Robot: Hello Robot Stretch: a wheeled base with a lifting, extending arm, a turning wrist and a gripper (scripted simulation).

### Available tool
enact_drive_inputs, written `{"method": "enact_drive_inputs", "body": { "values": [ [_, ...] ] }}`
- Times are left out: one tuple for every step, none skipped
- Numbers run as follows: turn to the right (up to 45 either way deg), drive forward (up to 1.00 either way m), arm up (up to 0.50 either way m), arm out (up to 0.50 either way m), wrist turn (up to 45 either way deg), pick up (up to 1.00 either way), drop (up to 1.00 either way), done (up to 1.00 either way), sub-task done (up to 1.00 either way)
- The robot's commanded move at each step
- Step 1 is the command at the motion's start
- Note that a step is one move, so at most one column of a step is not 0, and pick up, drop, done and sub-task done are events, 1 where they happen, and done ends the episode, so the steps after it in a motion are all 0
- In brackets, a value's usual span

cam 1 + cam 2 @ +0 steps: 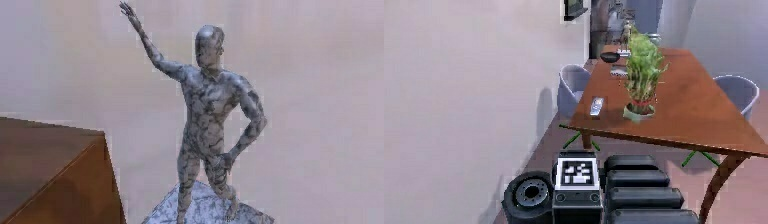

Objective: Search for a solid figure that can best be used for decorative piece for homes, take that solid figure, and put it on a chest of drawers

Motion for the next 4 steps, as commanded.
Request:
{"method": "enact_drive_inputs", "body": {
  "values": [
    [-36.0,0.00,0.00,0.00,0.0,0.00,0.00,0.00,0.00],
    [33.0,0.00,0.00,0.00,0.0,0.00,0.00,0.00,0.00],
    [-27.0,0.00,0.00,0.00,0.0,0.00,0.00,0.00,0.00],
    [-3.0,0.00,0.00,0.00,0.0,0.00,0.00,0.00,0.00]
  ]
}}
